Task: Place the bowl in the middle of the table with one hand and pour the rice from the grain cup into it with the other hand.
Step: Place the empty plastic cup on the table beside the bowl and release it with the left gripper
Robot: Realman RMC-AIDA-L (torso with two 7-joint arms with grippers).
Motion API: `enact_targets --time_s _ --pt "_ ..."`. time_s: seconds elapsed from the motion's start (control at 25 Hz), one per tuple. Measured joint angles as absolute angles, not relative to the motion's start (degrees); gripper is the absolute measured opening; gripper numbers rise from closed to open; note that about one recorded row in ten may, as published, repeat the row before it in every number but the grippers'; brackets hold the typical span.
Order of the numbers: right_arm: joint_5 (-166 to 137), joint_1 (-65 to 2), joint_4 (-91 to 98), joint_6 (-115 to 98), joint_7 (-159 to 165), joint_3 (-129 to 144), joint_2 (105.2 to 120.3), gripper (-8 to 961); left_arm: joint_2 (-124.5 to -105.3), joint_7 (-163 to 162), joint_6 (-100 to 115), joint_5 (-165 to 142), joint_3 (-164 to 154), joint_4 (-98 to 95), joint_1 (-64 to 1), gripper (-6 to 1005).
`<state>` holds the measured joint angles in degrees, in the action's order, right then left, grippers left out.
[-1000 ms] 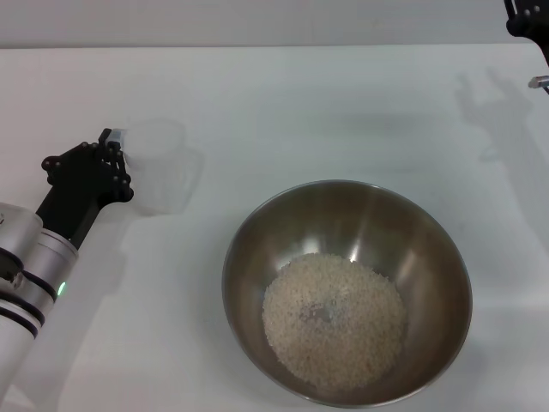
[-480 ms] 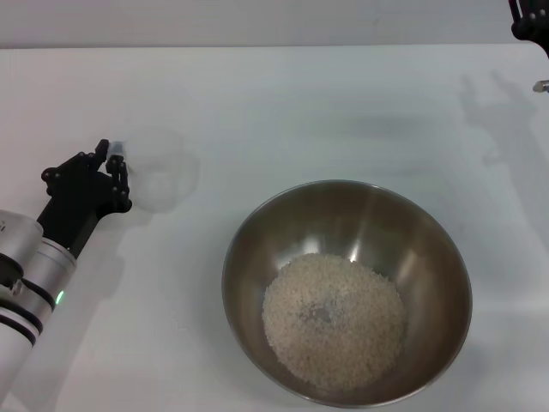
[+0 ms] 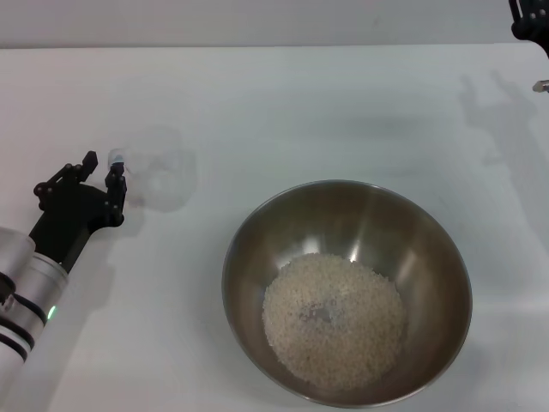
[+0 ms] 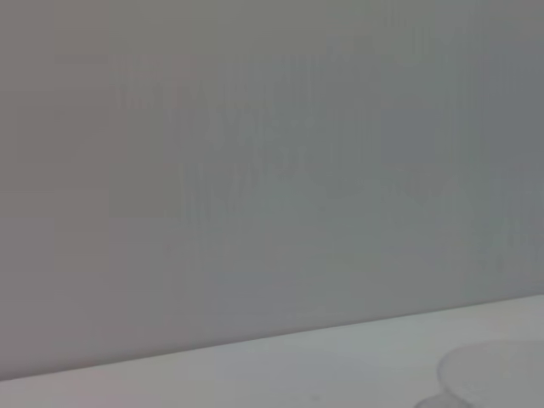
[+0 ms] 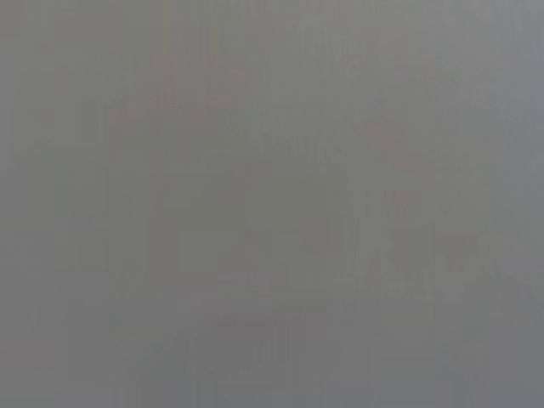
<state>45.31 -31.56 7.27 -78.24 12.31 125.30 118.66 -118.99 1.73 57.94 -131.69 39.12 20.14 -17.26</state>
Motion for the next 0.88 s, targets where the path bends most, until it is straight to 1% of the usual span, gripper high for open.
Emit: enact_targets --time_s 0.32,0.52,0.64,0.76,0.84,0.88 --pt "45.8 -31.9 7.1 -77.7 12.3 124.6 118.59 513 -118.78 1.6 59.1 -131.8 38.1 20.1 -16.2 326" --pt "45.8 -31.7 7.0 -77.6 11.9 123.7 118.57 520 -118.65 1.6 62.9 -131.8 36.5 19.6 -14.8 344" --pt "45.8 -31.4 7.0 -77.6 11.9 123.5 118.57 524 -118.59 0.7 68.8 -131.8 35.4 19.3 -11.2 355" --pt "45.6 -31.0 6.9 -77.5 11.8 123.7 118.71 528 -118.56 0.1 70.1 -131.8 35.3 19.3 -10.6 365" --pt "45.5 -30.7 6.9 -77.5 11.8 124.0 118.86 530 -118.53 -6.3 78.1 -131.6 35.8 19.1 -8.9 373" --pt "45.4 -30.4 7.0 -77.5 11.8 124.2 118.94 532 -118.53 -6.3 78.1 -131.6 35.8 19.1 -8.9 376"
